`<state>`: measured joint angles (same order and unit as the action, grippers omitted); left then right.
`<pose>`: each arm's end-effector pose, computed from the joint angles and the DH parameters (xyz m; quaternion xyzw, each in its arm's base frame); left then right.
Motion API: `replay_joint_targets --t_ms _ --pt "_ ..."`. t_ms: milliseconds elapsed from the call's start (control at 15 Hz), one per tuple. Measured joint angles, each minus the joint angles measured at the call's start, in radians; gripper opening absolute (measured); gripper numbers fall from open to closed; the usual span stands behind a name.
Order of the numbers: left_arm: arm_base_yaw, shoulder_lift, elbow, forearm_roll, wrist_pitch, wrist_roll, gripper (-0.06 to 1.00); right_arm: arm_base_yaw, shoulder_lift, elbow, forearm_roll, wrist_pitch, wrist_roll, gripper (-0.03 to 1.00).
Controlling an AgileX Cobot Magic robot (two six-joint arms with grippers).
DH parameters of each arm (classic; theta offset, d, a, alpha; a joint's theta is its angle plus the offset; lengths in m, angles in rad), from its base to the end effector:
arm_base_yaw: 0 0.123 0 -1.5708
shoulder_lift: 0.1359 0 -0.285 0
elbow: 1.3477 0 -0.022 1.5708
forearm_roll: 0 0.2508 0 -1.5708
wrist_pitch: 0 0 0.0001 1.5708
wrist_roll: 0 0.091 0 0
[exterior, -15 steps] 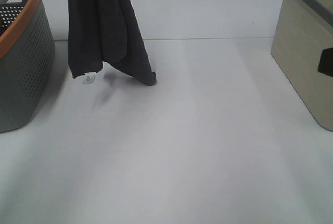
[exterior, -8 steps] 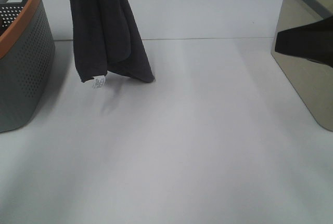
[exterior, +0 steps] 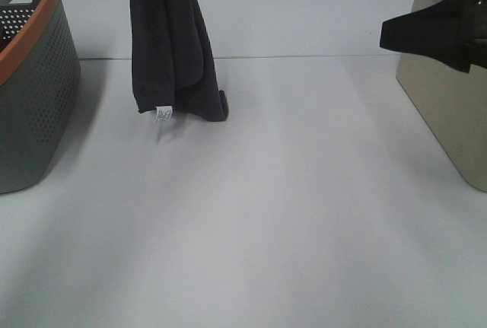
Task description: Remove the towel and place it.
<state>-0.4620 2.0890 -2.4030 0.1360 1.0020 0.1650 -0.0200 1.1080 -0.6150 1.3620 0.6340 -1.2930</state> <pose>0.4258 -0.2004 0.4165 0.2776 0.8379 -0.0019 0.4700 0.2115 0.0486 0.2749 -0.1307 0.8357 0.2661 0.4624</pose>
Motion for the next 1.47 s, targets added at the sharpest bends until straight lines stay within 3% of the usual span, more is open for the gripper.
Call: replay_joint_targets --t_ms 67,133,200,400,600,800,1200,1467 --pt "-0.014 0.006 0.0 0.002 -0.012 -0.004 0.0 0.053 0.027 0.0 -0.004 -0.061 -0.001 0.8" --pt "-0.037 0.013 0.0 0.002 -0.047 -0.006 0.0 0.224 0.074 0.0 -0.019 -0.235 0.0 0.8" --pt "-0.041 0.014 0.0 0.002 -0.048 -0.006 0.0 0.265 0.084 0.0 -0.019 -0.298 0.003 0.8" --pt "-0.045 0.024 0.0 0.007 -0.064 -0.021 0.0 0.522 0.169 -0.015 0.033 -0.618 0.054 0.8" --pt "-0.045 0.04 0.0 0.013 -0.069 -0.021 0.0 0.684 0.297 -0.101 0.082 -0.77 0.12 0.8" --pt "-0.045 0.041 0.0 0.023 -0.072 -0.021 0.0 0.76 0.461 -0.211 0.09 -0.807 0.167 0.8" --pt "-0.045 0.041 0.0 0.031 -0.085 -0.022 0.0 0.776 0.674 -0.412 0.096 -0.787 0.292 0.77" --pt "-0.045 0.041 0.0 0.031 -0.123 -0.022 0.0 0.776 0.832 -0.575 0.096 -0.667 0.396 0.77"
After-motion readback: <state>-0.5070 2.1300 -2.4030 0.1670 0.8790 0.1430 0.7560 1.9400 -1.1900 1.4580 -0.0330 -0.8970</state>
